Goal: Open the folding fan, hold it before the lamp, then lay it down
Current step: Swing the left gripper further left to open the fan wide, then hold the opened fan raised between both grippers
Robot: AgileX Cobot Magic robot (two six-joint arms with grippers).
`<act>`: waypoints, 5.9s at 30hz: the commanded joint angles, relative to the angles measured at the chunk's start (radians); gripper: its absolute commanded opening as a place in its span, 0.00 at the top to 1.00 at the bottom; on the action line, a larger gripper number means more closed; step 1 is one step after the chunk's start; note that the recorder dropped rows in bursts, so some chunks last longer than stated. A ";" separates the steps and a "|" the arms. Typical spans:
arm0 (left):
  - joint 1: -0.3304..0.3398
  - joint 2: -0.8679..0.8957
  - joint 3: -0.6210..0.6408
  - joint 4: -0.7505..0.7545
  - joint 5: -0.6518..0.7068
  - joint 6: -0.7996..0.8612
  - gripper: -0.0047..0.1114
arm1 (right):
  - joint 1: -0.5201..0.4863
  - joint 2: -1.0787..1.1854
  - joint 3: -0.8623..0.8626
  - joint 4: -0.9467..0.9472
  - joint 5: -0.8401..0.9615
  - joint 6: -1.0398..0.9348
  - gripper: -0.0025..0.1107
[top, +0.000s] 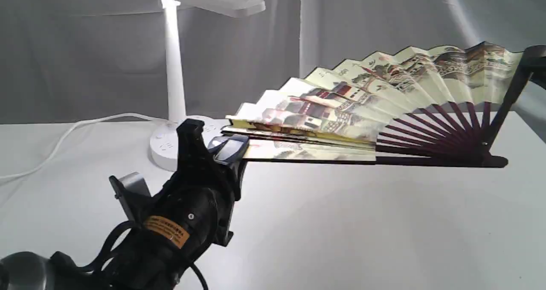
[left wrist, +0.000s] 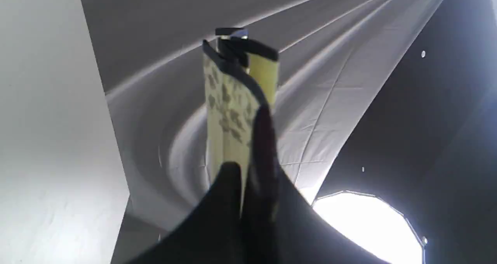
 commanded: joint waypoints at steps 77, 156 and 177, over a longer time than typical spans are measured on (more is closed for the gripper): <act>-0.026 -0.341 0.209 -0.168 -0.056 0.206 0.96 | -0.080 -0.138 0.000 -0.094 0.175 0.082 0.98; -0.026 -0.671 0.389 -0.454 -0.056 0.266 0.96 | 0.140 -0.198 0.000 -0.092 0.111 0.203 0.98; -0.026 -0.671 0.389 -0.454 -0.056 0.266 0.96 | 0.140 -0.198 0.000 -0.147 0.088 0.248 0.98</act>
